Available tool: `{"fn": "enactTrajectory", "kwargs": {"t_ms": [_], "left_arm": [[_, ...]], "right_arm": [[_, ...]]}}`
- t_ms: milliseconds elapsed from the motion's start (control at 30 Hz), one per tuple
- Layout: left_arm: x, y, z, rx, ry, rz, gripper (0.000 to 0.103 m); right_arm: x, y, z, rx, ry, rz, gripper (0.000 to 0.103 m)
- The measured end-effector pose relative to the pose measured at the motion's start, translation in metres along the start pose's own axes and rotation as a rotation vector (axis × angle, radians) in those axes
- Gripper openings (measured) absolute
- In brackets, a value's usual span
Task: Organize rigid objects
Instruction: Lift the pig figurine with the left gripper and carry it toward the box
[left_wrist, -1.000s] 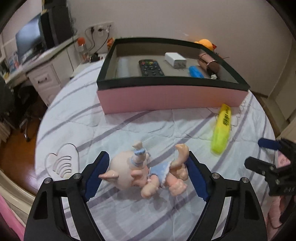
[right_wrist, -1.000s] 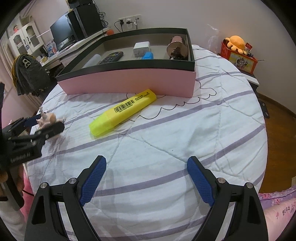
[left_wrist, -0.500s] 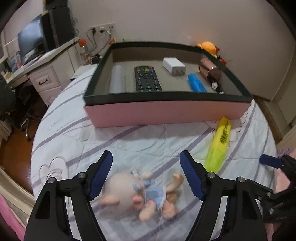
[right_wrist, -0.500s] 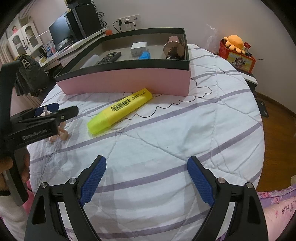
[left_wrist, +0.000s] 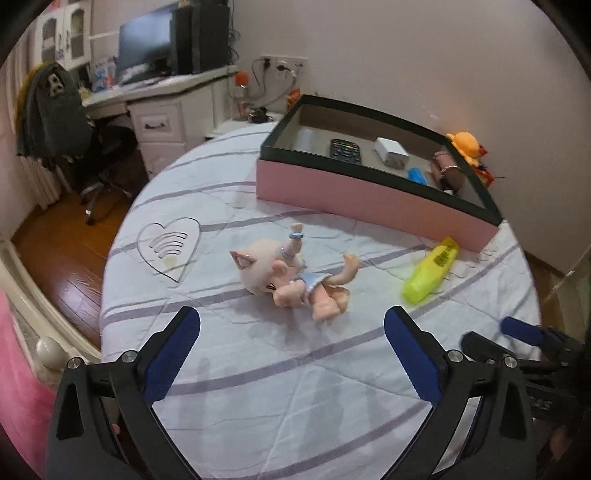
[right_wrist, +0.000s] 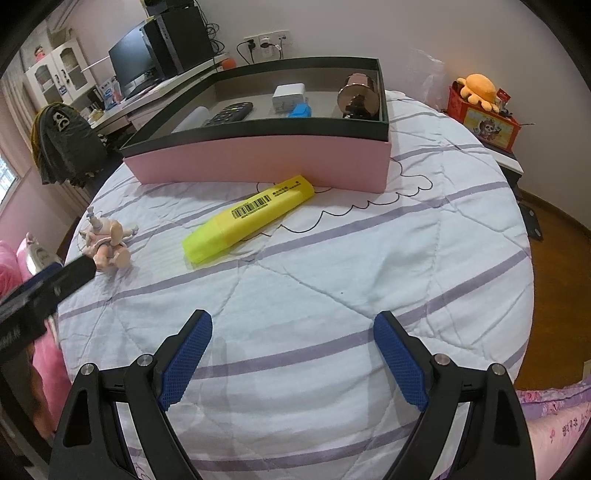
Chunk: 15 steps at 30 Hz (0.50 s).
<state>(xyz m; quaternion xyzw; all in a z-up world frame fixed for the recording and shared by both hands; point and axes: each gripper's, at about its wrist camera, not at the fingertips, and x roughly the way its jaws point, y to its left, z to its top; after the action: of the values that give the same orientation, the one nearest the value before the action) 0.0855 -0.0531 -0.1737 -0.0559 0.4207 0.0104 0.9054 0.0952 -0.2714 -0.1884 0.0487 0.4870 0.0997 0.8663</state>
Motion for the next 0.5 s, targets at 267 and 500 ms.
{"fn": "enactTrajectory", "kwargs": {"t_ms": [267, 500], "left_arm": [[0.032, 0.007, 0.004, -0.111, 0.059, 0.024, 0.101], [0.054, 0.0, 0.014, -0.111, 0.077, -0.022, 0.101]], "right_arm": [[0.001, -0.001, -0.001, -0.024, 0.003, 0.021, 0.091], [0.004, -0.002, 0.001, -0.037, 0.005, 0.046, 0.1]]}}
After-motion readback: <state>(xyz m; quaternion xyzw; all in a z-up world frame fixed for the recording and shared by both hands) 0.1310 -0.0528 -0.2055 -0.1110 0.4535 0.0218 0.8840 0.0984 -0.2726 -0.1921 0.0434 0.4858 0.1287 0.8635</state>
